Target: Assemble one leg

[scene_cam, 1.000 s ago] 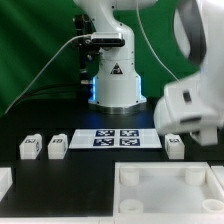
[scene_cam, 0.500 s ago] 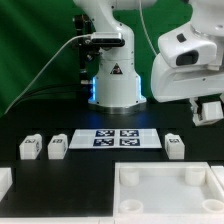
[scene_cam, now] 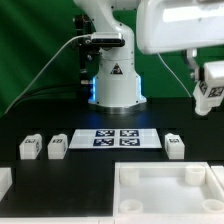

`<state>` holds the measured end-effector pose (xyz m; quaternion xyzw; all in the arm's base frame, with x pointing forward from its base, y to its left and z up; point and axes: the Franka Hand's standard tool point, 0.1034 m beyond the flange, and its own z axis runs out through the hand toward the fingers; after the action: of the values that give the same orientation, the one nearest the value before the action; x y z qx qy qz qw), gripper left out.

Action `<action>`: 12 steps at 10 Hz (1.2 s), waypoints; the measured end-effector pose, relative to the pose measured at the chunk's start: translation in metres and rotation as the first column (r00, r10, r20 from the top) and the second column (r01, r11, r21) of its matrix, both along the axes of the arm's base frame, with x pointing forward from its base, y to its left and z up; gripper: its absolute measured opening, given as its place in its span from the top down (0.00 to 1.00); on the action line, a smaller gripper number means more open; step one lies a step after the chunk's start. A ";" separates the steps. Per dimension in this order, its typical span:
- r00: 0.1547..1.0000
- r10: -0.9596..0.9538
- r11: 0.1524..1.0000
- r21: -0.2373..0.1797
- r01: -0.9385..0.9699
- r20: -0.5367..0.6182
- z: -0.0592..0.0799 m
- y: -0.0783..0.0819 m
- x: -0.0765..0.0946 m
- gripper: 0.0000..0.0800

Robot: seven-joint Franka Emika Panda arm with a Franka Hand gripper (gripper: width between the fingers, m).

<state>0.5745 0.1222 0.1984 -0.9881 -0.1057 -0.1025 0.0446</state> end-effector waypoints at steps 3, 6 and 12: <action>0.955 -0.026 0.999 0.036 0.016 0.296 -0.008 -0.007 -0.005 0.64; 0.900 0.019 1.000 0.000 -0.021 0.436 -0.022 -0.033 0.013 0.64; 0.922 0.021 0.999 0.034 -0.038 0.387 -0.057 -0.017 0.052 0.64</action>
Offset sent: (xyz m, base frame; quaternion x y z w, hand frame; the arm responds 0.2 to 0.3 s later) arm 0.0000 0.0000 0.0000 0.0000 0.2667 0.0000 0.9638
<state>0.6270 0.1052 0.1413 -0.9457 -0.1251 -0.2968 0.0448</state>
